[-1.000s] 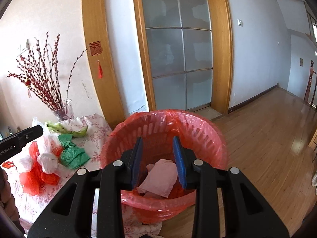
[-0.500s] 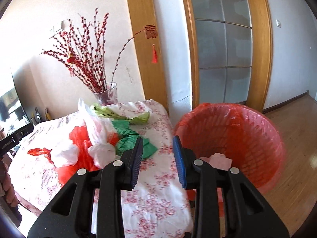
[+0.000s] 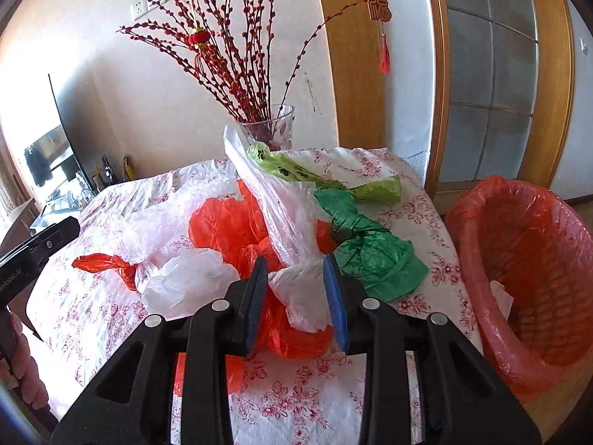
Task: Collect trash
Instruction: 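Grasp a white bag on the table with the right gripper and lift it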
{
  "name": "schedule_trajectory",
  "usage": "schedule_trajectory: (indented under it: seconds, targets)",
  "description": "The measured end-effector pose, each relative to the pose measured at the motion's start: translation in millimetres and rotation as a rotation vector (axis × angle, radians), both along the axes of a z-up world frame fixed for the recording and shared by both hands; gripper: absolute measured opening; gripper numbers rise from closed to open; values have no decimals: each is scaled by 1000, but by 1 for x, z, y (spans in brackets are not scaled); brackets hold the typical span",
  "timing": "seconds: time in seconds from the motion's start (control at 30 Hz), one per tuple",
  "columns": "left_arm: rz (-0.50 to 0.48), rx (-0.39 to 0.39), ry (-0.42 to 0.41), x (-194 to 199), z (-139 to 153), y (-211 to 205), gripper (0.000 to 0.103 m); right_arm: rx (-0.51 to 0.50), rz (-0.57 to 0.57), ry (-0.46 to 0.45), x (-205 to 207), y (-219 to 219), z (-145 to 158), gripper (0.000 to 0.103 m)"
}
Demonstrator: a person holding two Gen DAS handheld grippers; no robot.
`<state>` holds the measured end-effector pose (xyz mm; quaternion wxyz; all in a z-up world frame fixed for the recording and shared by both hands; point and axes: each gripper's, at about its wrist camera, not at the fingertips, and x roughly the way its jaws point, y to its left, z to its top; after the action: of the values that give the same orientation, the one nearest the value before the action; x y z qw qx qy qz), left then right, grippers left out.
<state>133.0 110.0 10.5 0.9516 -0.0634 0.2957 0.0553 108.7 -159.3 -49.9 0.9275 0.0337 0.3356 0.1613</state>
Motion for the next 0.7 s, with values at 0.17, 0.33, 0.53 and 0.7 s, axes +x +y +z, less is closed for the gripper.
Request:
schedule_trajectory:
  seconds: [0.17,0.33,0.53,0.7]
  targets:
    - [0,-9,0,0,0,4,56,-24,-11,32,9,3,-10,32]
    - [5,-24,2,1,-2,9,56,-48,-9,23,4,5,-9,32]
    - [-3,-32,8,1,-4,7,56,-54,-27,54,13,4,-18,31]
    - [-19,-31,4,1,-3,3,56,-64,-18,55,11,6,-23,10]
